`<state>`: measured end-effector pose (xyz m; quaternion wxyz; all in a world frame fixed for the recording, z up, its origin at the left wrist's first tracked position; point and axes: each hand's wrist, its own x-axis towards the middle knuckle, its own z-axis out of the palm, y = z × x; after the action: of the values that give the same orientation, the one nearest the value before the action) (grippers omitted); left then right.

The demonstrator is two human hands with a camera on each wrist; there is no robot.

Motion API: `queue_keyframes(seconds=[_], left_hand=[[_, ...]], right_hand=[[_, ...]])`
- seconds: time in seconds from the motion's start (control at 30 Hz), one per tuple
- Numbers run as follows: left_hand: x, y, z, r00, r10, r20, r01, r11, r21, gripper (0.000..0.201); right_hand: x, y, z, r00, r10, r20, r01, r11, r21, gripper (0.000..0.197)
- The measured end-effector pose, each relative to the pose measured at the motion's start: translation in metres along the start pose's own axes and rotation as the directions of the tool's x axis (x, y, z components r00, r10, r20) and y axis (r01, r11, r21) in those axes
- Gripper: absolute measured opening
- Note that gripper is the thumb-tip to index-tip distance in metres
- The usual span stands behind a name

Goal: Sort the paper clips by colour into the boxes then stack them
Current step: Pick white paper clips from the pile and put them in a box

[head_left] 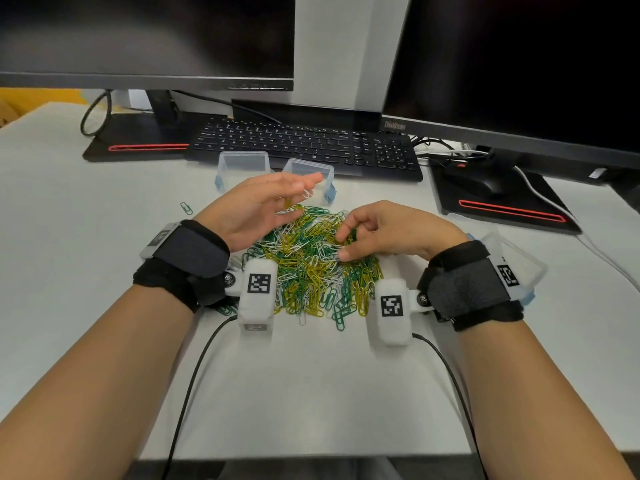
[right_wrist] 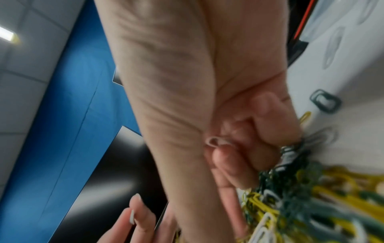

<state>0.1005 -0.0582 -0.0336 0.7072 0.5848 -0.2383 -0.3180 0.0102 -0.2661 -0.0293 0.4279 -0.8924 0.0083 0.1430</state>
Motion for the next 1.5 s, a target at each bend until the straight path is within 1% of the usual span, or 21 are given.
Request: queue_keyframes(seconds=[0.1,0.23,0.33,0.4,0.47,0.53,0.6,0.63,0.7,0.73,0.8,0.83,0.87,0.9,1.03,1.17,1.27,1.33,1.37,1.43,1.5], left_hand=[[0.000,-0.001,0.000,1.000,0.001,0.008,-0.001,1.000,0.029,0.012],[0.002,-0.003,-0.001,1.000,-0.018,0.001,0.018,0.999,-0.046,0.021],[0.004,-0.003,0.001,0.997,-0.063,-0.045,0.059,0.995,-0.076,0.016],[0.006,-0.003,0.003,0.993,-0.102,-0.066,0.098,0.994,-0.052,0.019],[0.006,-0.003,0.004,0.989,-0.138,-0.057,0.138,0.990,-0.003,0.018],[0.004,-0.001,0.005,0.984,-0.179,-0.006,0.179,0.981,0.071,0.009],[0.002,-0.001,0.005,0.978,-0.204,0.039,0.198,0.971,0.133,0.018],[0.002,0.000,0.006,0.979,-0.199,0.039,0.192,0.971,0.140,0.018],[0.001,0.000,0.006,0.986,-0.169,0.009,0.166,0.978,0.128,0.007],[0.001,0.000,0.005,0.987,-0.156,-0.021,0.158,0.981,0.115,0.009],[0.002,0.000,0.003,0.986,-0.153,-0.070,0.155,0.987,0.034,0.013],[0.003,-0.001,0.002,0.984,-0.158,-0.078,0.156,0.987,-0.030,0.013],[0.003,0.000,0.002,0.984,-0.163,-0.074,0.156,0.983,-0.101,0.012],[0.004,-0.001,0.001,0.984,-0.168,-0.059,0.156,0.974,-0.165,0.012],[0.003,0.000,0.004,0.989,-0.143,0.020,0.143,0.947,-0.286,0.022],[0.002,0.005,0.003,0.999,-0.037,0.025,0.044,0.916,-0.398,0.020],[0.001,0.007,-0.001,0.999,0.014,-0.029,-0.026,0.876,-0.482,0.016],[0.000,0.007,0.000,0.998,0.035,-0.047,-0.053,0.867,-0.495,0.014],[0.001,0.007,0.001,0.998,0.036,-0.046,-0.053,0.884,-0.464,0.012],[0.002,0.006,0.004,0.999,-0.012,-0.034,0.000,0.943,-0.334,0.007],[0.003,0.003,0.008,0.995,-0.097,-0.025,0.090,0.977,-0.193,0.014]], right_hand=[[0.004,0.000,0.005,1.000,0.012,0.019,-0.010,0.995,-0.097,0.029],[0.005,-0.002,0.008,1.000,-0.028,0.006,0.029,0.995,-0.095,0.014],[0.000,-0.003,0.003,0.997,-0.071,-0.040,0.072,0.997,0.025,0.010],[-0.001,-0.004,0.003,0.991,-0.105,-0.089,0.114,0.987,0.111,0.004],[-0.001,-0.008,0.005,0.986,-0.127,-0.105,0.146,0.969,0.197,0.006],[0.002,-0.010,0.009,0.988,-0.118,-0.097,0.143,0.938,0.315,0.012],[0.004,-0.012,0.010,0.992,-0.101,-0.071,0.123,0.842,0.525,0.016],[0.005,-0.012,0.010,0.993,-0.107,-0.047,0.112,0.758,0.643,0.016],[0.007,-0.011,0.007,0.989,-0.150,0.003,0.074,0.509,0.858,0.010],[0.007,-0.011,0.005,0.986,-0.168,0.024,0.040,0.369,0.929,0.008],[0.008,-0.008,0.006,0.983,-0.177,0.054,-0.025,0.161,0.987,0.015],[0.008,-0.008,0.007,0.980,-0.190,0.066,-0.047,0.102,0.994,0.013],[0.009,-0.008,0.009,0.977,-0.197,0.080,-0.066,0.075,0.995,0.008],[0.010,-0.009,0.011,0.977,-0.190,0.096,-0.085,0.064,0.994,0.006],[0.018,-0.011,0.018,0.976,-0.128,0.173,-0.172,0.022,0.985,0.028],[0.021,-0.014,0.025,0.972,-0.138,0.189,-0.190,0.006,0.982,0.030],[0.019,-0.020,0.031,0.978,-0.118,0.170,-0.162,0.079,0.984,0.019],[0.018,-0.025,0.036,0.980,-0.124,0.158,-0.134,0.178,0.975,0.005],[0.018,-0.027,0.038,0.980,-0.126,0.152,-0.120,0.226,0.967,0.004],[0.016,-0.028,0.040,0.987,-0.114,0.114,-0.078,0.284,0.956,0.013],[0.015,-0.028,0.038,0.993,-0.115,0.038,0.004,0.340,0.940,0.018]])
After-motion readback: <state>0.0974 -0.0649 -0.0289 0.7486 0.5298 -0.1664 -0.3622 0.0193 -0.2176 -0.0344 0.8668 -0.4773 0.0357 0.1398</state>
